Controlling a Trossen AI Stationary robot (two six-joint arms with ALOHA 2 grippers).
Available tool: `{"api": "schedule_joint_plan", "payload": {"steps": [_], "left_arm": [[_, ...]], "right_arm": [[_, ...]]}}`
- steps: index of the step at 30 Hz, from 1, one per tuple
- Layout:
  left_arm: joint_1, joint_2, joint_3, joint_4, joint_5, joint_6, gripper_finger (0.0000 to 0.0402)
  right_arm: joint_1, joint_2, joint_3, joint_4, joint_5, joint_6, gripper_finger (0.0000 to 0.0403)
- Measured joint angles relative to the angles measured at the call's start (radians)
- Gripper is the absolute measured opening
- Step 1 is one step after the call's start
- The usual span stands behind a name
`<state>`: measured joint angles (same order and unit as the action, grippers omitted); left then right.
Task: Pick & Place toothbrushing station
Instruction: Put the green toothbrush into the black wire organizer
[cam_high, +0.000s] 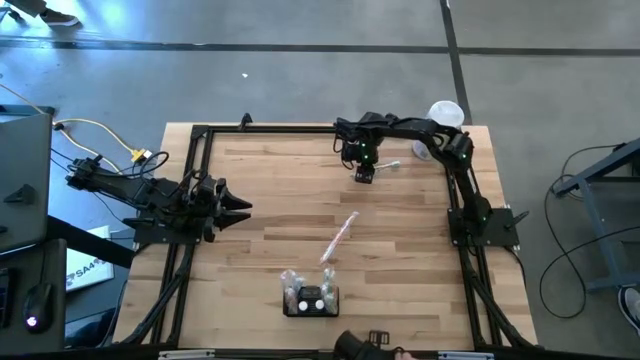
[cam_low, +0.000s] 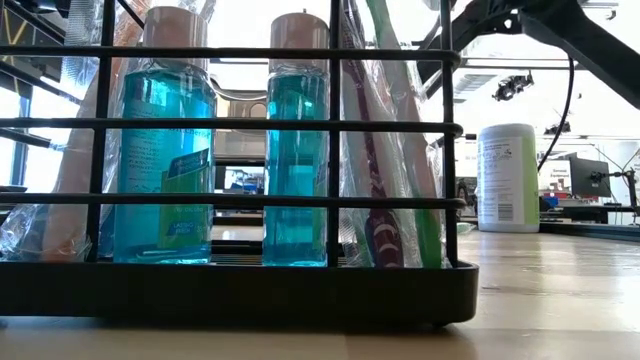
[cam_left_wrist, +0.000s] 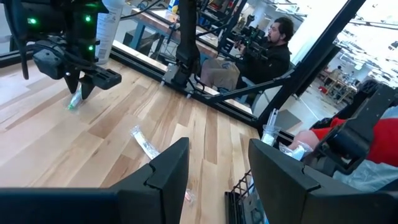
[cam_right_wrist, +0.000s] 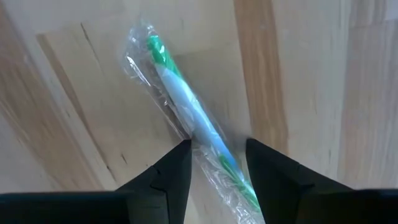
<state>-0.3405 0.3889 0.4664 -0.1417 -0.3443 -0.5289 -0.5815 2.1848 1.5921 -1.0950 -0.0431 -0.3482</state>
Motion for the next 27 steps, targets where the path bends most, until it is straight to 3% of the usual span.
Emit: {"api": "schedule_joint_plan", "payload": {"steps": [7, 15, 20, 27], "left_arm": [[0.000, 0.000, 0.000, -0.004, -0.003, 0.000, 0.0165], [0.000, 0.000, 0.000, -0.004, -0.006, 0.032, 0.0165], [0.000, 0.000, 0.000, -0.009, -0.006, 0.032, 0.0165], [0.000, 0.008, 0.000, -0.009, -0.007, 0.015, 0.0165]], "right_arm": [[0.021, 0.019, 0.000, 0.004, 0.012, 0.003, 0.0134], [0.041, 0.022, -0.001, 0.007, 0.069, 0.003, 0.0020], [0.065, 0.023, -0.003, -0.004, 0.125, 0.012, 0.0023], [0.130, -0.013, -0.002, -0.052, 0.333, 0.013, 0.0018]]}}
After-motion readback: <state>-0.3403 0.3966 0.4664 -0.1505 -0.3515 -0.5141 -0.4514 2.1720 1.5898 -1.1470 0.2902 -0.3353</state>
